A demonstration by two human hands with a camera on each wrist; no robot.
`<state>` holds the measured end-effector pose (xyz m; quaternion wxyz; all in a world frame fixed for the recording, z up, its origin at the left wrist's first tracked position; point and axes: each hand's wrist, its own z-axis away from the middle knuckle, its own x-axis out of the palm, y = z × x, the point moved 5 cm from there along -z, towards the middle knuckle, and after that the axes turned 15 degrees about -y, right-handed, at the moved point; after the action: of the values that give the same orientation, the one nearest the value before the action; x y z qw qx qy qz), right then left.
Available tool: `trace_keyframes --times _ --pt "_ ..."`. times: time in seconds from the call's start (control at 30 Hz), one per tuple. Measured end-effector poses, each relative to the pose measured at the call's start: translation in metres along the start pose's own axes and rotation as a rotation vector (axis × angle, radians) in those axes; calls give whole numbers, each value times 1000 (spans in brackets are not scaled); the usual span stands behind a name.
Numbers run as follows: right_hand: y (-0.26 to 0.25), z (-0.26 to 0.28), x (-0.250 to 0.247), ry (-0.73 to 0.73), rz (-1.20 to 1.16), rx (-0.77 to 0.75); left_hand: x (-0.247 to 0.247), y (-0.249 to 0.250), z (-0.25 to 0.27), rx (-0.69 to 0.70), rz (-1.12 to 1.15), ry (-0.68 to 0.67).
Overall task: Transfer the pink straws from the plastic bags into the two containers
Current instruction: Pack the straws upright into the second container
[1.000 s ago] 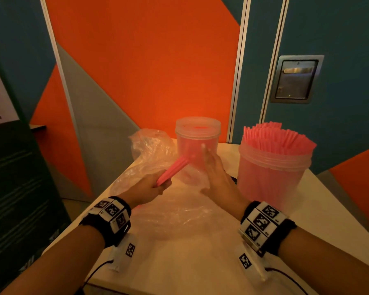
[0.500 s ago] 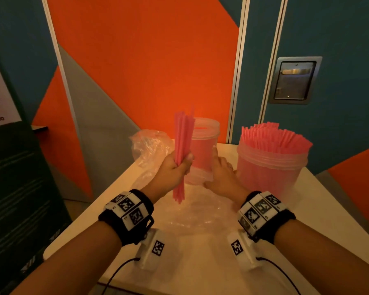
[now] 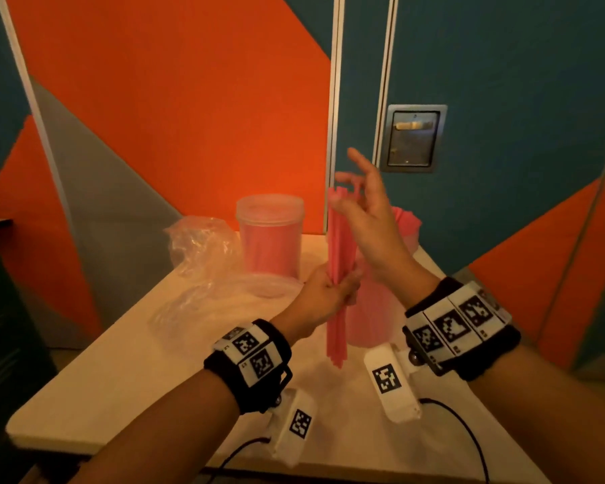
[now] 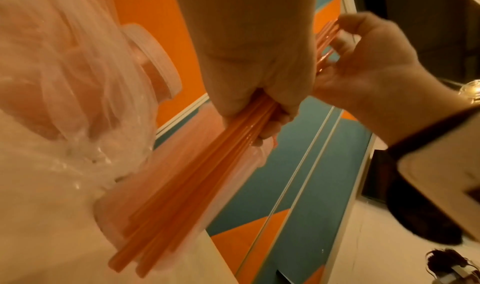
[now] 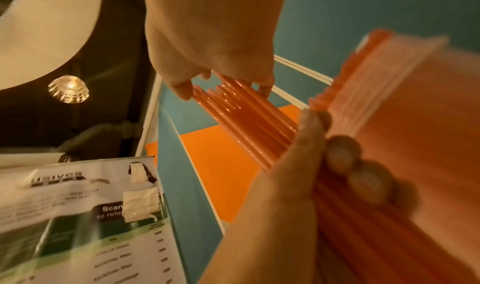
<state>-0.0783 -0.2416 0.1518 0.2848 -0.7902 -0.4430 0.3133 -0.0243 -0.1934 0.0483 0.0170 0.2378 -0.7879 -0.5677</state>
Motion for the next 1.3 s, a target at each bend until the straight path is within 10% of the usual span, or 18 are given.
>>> trace_keyframes --times 0.2,0.47,0.67,0.97,1.3 --pt "6 12 -24 -47 663 53 42 -33 -11 -115 14 -15" --pt "20 31 -41 -171 920 246 54 -44 -12 -104 125 109" --pt "9 27 -38 -56 481 101 48 -43 -16 -104 124 229" --pt "62 46 -18 138 -235 422 51 -49 -12 -130 54 221" --pt "-69 -55 -98 380 -409 -96 -16 74 -63 278 -58 176"
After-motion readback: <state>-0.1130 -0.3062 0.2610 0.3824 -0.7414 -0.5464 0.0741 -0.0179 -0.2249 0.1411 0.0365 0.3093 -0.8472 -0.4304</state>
